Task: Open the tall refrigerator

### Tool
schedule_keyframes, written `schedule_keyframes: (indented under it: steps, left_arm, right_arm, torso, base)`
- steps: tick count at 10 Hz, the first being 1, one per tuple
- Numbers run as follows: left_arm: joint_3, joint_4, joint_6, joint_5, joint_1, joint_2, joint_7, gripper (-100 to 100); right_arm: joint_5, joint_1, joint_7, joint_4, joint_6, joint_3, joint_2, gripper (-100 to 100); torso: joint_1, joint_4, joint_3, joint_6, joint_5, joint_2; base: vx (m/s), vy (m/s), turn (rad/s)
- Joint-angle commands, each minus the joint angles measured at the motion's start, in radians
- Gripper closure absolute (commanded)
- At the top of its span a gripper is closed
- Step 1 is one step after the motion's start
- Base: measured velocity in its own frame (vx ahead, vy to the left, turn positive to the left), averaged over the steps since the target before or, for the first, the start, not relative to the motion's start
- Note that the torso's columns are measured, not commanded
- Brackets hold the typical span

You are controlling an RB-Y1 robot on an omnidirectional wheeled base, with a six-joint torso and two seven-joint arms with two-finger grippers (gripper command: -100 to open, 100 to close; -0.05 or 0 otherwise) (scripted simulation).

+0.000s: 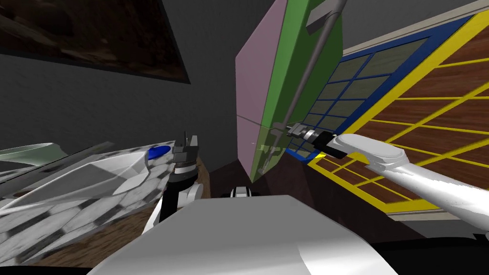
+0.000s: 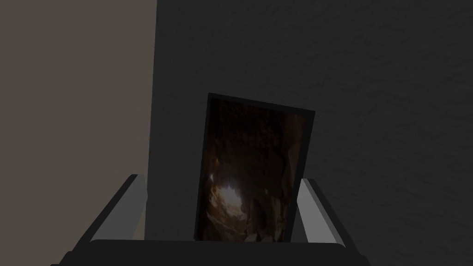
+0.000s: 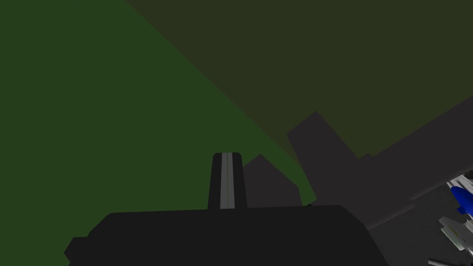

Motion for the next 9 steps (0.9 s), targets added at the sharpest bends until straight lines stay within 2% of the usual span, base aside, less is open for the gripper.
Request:
schedule_keyframes:
  steps: [1, 3, 4, 5, 6, 8, 9]
  left_arm:
    - [0.000, 0.000, 0.000, 0.000, 0.000, 0.000, 0.000, 0]
    - [0.000, 0.000, 0.000, 0.000, 0.000, 0.000, 0.000, 0]
    - [0.000, 0.000, 0.000, 0.000, 0.000, 0.000, 0.000, 0]
    - [0.000, 0.000, 0.000, 0.000, 0.000, 0.000, 0.000, 0]
    - [0.000, 0.000, 0.000, 0.000, 0.000, 0.000, 0.000, 0]
    - [0.000, 0.000, 0.000, 0.000, 0.000, 0.000, 0.000, 0]
    - [0.000, 0.000, 0.000, 0.000, 0.000, 0.000, 0.000, 0]
  right_arm:
    - [-0.061, 0.071, 0.055, -0.028, 0.077, -0.058, -0.026, 100]
    - [-0.086, 0.119, 0.055, -0.028, 0.128, -0.069, -0.026, 100]
    - [-0.086, 0.119, 0.055, -0.028, 0.142, -0.069, -0.026, 100]
    - [-0.134, 0.173, 0.103, -0.050, 0.180, -0.123, -0.048, 100]
    - [-0.156, 0.203, 0.103, -0.050, 0.207, -0.125, -0.048, 100]
    - [-0.156, 0.204, 0.103, -0.050, 0.233, -0.125, -0.048, 100]
    - [-0.204, 0.255, 0.150, -0.073, 0.274, -0.177, -0.070, 100]
  torso:
    - [0.002, 0.000, 0.000, 0.002, 0.000, -0.001]
    - [0.002, 0.000, 0.000, 0.000, 0.001, 0.000]
    - [0.003, -0.001, -0.003, 0.001, 0.001, -0.005]
    - [0.005, -0.002, -0.005, 0.001, 0.002, -0.008]
    - [0.003, -0.001, -0.003, -0.002, 0.002, -0.003]
    - [0.001, 0.000, -0.001, 0.002, 0.000, -0.002]
    - [0.003, -0.001, -0.003, 0.001, 0.001, -0.004]
  base:
    - [-0.151, -0.083, 0.302]
    - [-0.100, -0.072, 0.243]
    - [-0.007, -0.005, -0.004]
    - [-0.096, -0.039, 0.345]
    - [-0.131, -0.072, 0.431]
    - [-0.046, -0.034, 0.030]
    - [-0.111, -0.041, 0.273]
